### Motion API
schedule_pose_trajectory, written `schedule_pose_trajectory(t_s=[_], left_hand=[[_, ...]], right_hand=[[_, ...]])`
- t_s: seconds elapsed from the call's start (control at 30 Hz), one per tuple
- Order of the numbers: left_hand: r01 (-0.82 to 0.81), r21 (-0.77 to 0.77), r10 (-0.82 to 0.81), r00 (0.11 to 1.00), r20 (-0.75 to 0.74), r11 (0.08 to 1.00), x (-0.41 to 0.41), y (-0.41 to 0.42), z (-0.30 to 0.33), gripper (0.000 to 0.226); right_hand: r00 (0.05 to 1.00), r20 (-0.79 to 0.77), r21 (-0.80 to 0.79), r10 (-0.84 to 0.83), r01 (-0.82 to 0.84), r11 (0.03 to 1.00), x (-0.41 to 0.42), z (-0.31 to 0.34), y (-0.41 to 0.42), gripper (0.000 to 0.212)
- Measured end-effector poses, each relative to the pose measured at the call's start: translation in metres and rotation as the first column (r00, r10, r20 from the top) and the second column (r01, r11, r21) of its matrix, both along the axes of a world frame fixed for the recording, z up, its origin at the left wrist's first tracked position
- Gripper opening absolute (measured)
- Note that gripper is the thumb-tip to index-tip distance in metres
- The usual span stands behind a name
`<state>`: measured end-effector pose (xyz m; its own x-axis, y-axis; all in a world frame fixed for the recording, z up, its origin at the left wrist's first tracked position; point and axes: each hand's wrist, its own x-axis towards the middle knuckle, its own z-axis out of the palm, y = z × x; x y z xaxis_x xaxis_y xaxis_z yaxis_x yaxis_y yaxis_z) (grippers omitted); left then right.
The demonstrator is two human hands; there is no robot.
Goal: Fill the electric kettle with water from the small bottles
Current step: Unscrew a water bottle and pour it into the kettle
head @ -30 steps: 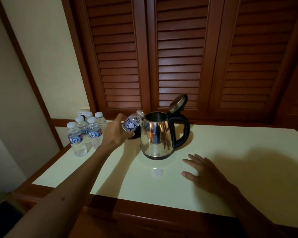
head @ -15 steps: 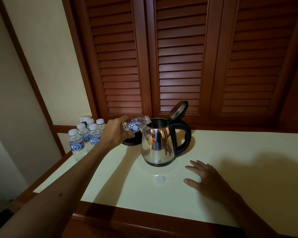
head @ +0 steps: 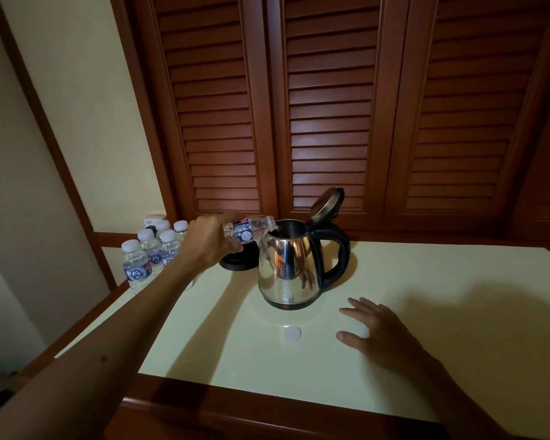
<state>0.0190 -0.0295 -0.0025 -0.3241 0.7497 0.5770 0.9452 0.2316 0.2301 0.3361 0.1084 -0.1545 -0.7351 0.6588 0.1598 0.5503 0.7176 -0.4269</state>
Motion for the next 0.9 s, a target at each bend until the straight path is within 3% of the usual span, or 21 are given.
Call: schedule_pose_trajectory(t_s=[0.9], left_hand=[[0.010,-0.021,-0.013,0.992,-0.122,1.000,0.005,-0.001,0.011,0.061]], right_hand=[[1.000,0.003,-0.008,0.002,-0.002,1.000,0.000,0.000,0.001,0.063]])
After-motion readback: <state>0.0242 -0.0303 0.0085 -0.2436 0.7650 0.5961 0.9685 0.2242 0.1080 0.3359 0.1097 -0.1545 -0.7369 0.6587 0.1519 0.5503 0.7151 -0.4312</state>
